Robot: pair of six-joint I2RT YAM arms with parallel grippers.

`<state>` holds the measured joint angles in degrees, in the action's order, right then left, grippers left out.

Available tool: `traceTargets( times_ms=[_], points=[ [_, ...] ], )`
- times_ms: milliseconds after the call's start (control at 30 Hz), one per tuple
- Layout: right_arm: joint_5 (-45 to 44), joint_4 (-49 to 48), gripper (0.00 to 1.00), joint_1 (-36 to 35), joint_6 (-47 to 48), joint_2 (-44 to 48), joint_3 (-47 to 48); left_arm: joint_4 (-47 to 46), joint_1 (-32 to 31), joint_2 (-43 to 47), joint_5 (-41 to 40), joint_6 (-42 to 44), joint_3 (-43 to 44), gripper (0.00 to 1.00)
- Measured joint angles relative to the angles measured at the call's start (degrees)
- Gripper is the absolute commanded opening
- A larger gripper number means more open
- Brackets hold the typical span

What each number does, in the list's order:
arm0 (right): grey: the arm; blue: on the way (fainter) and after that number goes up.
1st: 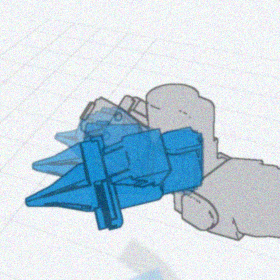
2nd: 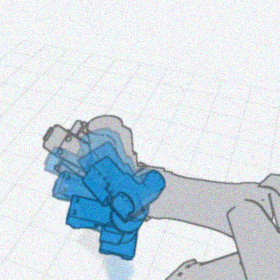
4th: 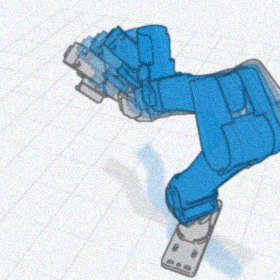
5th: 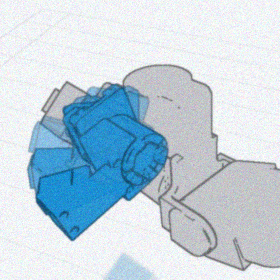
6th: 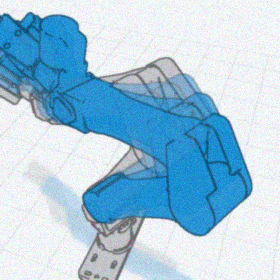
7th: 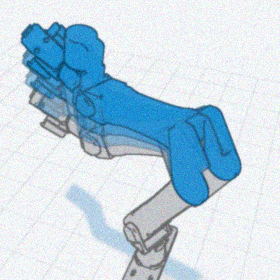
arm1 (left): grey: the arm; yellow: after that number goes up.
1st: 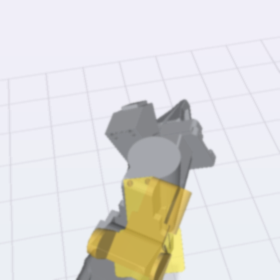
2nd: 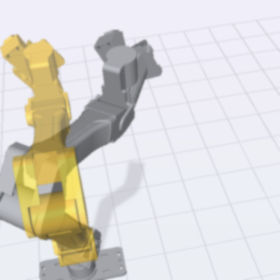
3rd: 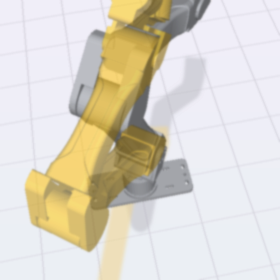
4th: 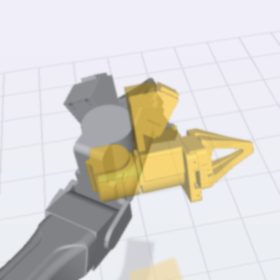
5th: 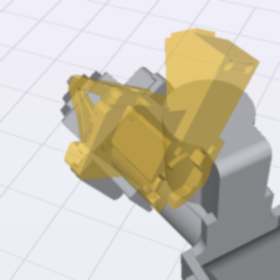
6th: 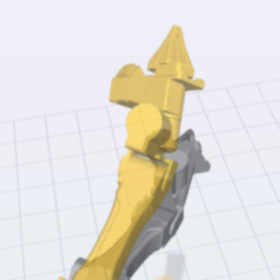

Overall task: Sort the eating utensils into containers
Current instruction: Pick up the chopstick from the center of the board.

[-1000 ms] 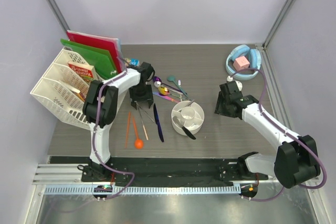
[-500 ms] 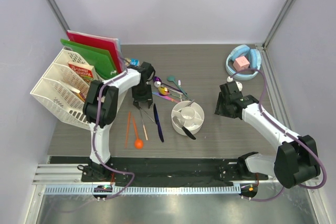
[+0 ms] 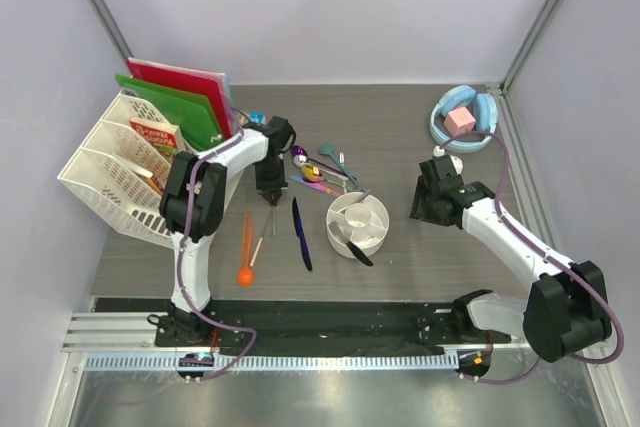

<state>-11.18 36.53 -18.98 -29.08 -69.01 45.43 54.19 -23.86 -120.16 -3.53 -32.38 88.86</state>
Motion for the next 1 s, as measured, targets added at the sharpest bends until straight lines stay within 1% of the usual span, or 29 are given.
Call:
traceTargets(
  times_ms=[233, 533, 667, 733, 833, 1000],
  points=[
    [0.02, 0.02, 0.49, -0.02, 0.00, 0.02, 0.00, 0.24, 0.02, -0.13, 0.33, 1.64, 0.70, 0.00],
    [0.83, -0.11, 0.49, 0.00, -0.61, 0.02, 0.00, -2.45, 0.00, -0.11, 0.50, 3.08, 1.57, 0.00],
    [1.38, -0.57, 0.49, 0.00, -1.03, 0.00, 0.00, -2.14, 0.00, 1.09, 0.63, 3.45, 1.55, 0.00],
    [1.55, -0.94, 0.49, 0.00, -1.07, -0.07, 0.00, -2.54, 0.00, 3.61, 1.14, 3.98, 0.55, 0.00],
    [1.95, -1.55, 0.49, 0.00, -1.11, -0.61, 0.00, -3.76, 0.00, 10.25, 2.71, 4.83, -2.27, 0.00],
    [2.78, -2.62, 0.50, 0.00, -1.31, -1.77, 0.00, -7.17, -0.79, 25.75, 7.28, 6.16, -7.87, 0.00]
  ],
)
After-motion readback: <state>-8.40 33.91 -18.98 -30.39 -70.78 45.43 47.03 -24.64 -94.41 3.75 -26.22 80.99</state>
